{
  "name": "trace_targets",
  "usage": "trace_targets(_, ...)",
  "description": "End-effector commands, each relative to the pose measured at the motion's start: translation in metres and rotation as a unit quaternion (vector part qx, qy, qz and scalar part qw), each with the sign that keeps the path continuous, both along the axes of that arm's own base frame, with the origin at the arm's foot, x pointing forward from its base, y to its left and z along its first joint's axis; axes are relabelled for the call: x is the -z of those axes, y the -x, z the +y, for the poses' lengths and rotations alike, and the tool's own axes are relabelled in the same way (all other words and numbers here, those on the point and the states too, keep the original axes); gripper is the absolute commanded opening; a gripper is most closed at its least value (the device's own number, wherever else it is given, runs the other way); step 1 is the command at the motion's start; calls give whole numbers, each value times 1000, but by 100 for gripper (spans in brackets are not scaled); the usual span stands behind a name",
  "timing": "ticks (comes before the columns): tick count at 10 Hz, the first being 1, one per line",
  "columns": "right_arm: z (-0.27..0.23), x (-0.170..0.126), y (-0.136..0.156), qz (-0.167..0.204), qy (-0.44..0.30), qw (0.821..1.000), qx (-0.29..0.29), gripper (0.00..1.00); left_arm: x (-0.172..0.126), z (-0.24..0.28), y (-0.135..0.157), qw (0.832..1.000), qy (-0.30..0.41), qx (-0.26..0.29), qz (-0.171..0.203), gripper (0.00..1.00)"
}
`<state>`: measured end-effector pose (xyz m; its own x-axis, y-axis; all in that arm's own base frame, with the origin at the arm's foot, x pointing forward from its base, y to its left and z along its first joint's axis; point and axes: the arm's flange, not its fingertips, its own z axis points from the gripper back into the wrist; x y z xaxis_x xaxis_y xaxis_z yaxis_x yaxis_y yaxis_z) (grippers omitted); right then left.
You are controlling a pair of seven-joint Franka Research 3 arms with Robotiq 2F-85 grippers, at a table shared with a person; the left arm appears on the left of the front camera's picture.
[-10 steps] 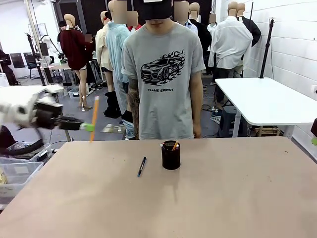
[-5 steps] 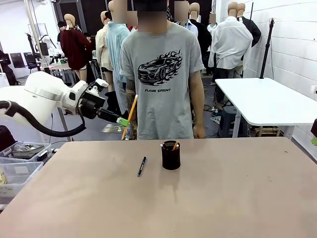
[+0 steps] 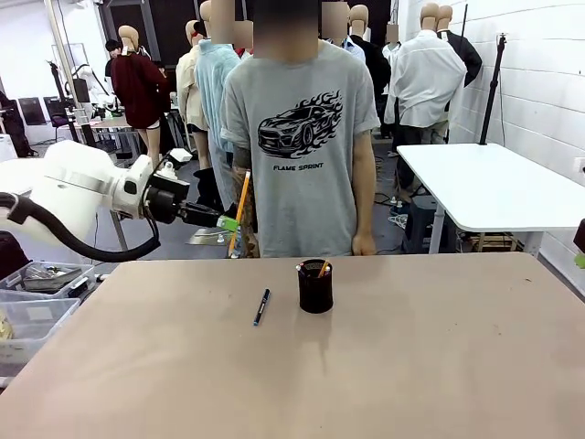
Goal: Place the pens into the pen holder.
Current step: Pick up a writing instrument from the table and place it into the Pen holder.
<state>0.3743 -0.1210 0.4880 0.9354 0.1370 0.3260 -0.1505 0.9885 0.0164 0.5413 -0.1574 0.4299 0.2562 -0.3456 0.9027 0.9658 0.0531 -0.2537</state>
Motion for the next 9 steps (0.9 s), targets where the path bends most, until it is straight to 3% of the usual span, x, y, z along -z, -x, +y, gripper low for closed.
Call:
trace_targets(1,2,1,-1,5,13,1000,10,52,15,-47,-46,996,22,82,-27,0)
trace_targets(4,2,1,-1,5,13,1000,10,52,42,-107,-89,986,31,160,-34,0)
trace_targets(9,2,1,-1,5,13,1000,10,52,71,-142,-121,983,77,161,-48,0)
